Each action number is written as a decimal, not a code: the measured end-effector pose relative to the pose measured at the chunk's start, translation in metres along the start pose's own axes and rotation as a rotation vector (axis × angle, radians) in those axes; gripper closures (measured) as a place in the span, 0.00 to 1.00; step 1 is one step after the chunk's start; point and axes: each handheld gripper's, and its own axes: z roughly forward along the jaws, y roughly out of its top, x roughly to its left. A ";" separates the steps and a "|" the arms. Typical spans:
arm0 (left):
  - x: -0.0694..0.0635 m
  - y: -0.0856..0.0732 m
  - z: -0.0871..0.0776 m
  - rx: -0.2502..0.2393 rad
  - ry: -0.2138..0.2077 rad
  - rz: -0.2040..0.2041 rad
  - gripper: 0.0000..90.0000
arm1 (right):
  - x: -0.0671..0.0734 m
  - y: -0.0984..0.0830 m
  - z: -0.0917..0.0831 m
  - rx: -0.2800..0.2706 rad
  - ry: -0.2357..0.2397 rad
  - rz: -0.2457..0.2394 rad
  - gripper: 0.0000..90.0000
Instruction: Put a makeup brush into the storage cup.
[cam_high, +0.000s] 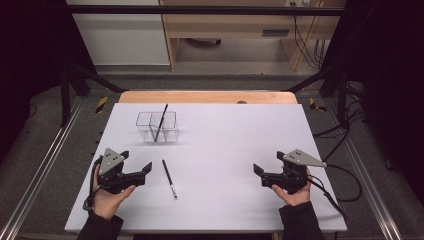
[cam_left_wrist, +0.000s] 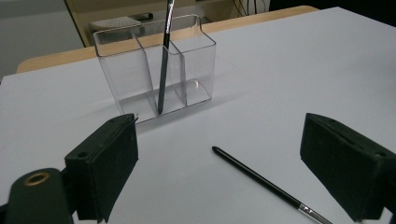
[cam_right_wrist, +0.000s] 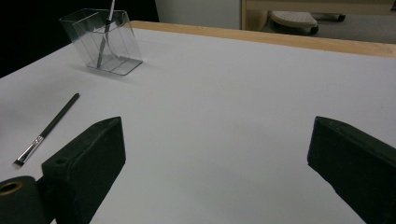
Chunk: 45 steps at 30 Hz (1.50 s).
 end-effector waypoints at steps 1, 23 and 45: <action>0.000 -0.001 0.001 0.004 0.006 0.002 0.12 | 0.000 0.000 0.000 0.001 0.001 0.000 0.05; -0.021 -0.013 0.021 0.093 -0.005 0.005 0.12 | 0.001 -0.003 0.003 0.015 0.000 0.000 0.05; -0.044 -0.027 0.050 0.220 -0.005 -0.003 0.15 | 0.001 -0.004 0.005 0.024 -0.005 0.000 0.06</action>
